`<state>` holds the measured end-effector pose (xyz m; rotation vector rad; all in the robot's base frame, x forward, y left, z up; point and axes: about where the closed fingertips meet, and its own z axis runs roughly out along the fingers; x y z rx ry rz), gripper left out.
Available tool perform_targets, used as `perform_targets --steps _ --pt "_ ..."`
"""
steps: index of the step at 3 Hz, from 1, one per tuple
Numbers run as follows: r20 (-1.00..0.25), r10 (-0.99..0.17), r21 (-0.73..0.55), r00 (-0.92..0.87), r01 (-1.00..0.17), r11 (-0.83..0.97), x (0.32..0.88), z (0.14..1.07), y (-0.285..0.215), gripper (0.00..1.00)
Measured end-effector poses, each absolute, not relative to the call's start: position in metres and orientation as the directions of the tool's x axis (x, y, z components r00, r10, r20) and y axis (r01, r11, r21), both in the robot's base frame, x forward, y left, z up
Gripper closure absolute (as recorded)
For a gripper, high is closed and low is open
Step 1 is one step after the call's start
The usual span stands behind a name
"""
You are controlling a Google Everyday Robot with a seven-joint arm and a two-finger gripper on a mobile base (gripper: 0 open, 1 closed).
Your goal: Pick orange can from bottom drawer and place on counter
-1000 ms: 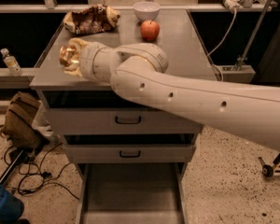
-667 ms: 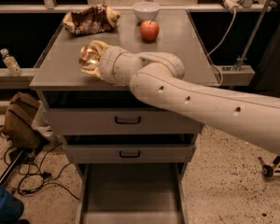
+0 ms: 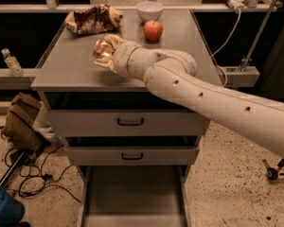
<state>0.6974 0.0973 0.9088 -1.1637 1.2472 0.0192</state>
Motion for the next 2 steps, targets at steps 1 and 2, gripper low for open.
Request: perform_targets --steps 1,2 --pt "-0.689 -0.626 -0.692 0.365 -0.588 0.419 0.712 0.914 0.094 1.0" --pt "-0.636 -0.699 -0.705 0.327 -0.613 0.356 0.731 0.902 0.089 1.0"
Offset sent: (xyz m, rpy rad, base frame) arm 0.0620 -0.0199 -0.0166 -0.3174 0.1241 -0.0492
